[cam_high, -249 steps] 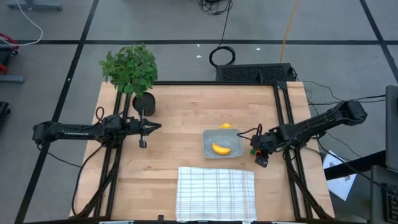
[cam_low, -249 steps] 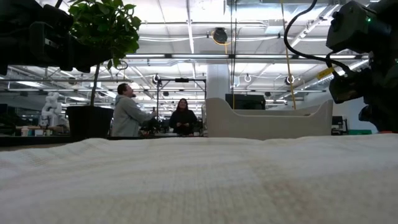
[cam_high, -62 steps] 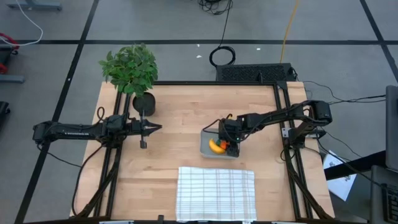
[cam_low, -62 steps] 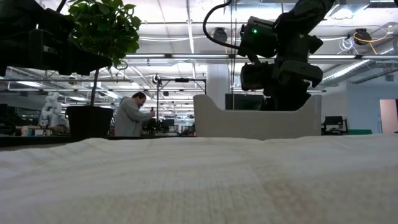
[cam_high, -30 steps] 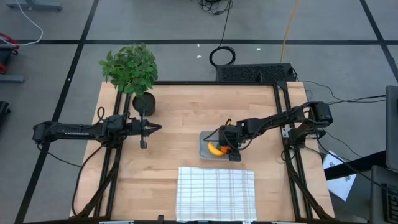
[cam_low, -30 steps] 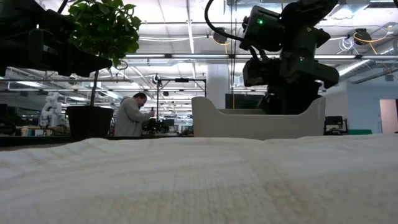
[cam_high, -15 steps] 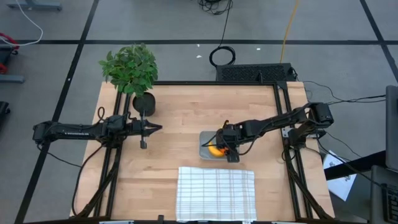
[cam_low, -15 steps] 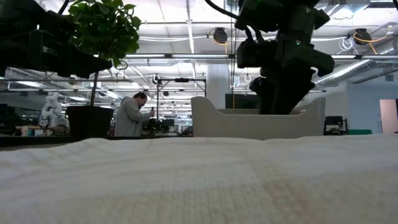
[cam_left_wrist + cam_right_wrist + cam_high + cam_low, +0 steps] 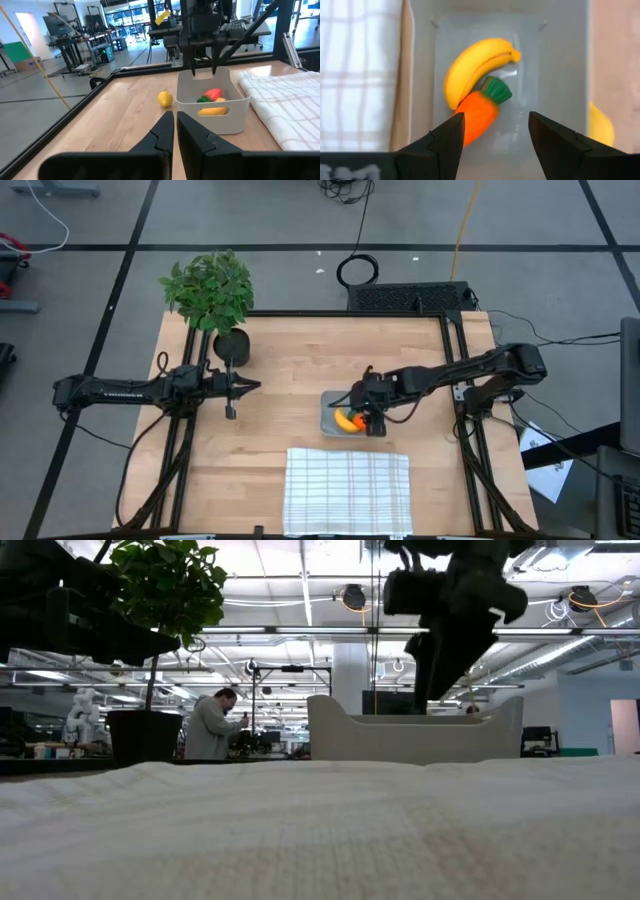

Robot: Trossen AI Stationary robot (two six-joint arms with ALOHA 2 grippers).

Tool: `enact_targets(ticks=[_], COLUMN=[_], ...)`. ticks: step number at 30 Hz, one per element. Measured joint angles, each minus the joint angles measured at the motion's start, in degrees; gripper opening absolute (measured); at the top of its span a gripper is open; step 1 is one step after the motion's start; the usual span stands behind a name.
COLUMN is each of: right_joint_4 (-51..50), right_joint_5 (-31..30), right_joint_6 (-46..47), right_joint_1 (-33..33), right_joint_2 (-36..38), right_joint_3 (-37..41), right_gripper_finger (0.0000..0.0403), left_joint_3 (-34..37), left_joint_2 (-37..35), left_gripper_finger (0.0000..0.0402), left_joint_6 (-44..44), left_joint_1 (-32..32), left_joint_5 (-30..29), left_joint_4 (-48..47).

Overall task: Pick and placing Produce into tupperware
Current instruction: Put the yellow lemon into the gray bin

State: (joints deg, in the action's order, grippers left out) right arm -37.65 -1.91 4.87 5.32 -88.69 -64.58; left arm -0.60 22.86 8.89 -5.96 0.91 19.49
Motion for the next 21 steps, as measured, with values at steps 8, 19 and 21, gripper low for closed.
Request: enact_targets(ticks=[8,19,21], right_joint_4=[-1.2,-4.0,-4.3], right_joint_5=[0.0,0.0,0.0], right_joint_6=[-0.9,-0.8,-1.0], right_joint_1=[-0.1,-0.5,-0.5], right_joint_2=[7.5,13.5,14.4], right_joint_3=[0.0,1.7,1.8], right_gripper_finger=[0.0101,0.0004,0.0001], left_joint_3=[0.0,0.0,0.0], left_joint_2=[0.0,0.0,0.0], left_gripper_finger=[0.0026,0.0026,0.0026], left_joint_6=[0.2,0.2,0.2], left_joint_1=[0.0,0.0,0.0], left_joint_5=[0.0,0.0,0.0], left_joint_4=[0.0,-0.4,-0.6])
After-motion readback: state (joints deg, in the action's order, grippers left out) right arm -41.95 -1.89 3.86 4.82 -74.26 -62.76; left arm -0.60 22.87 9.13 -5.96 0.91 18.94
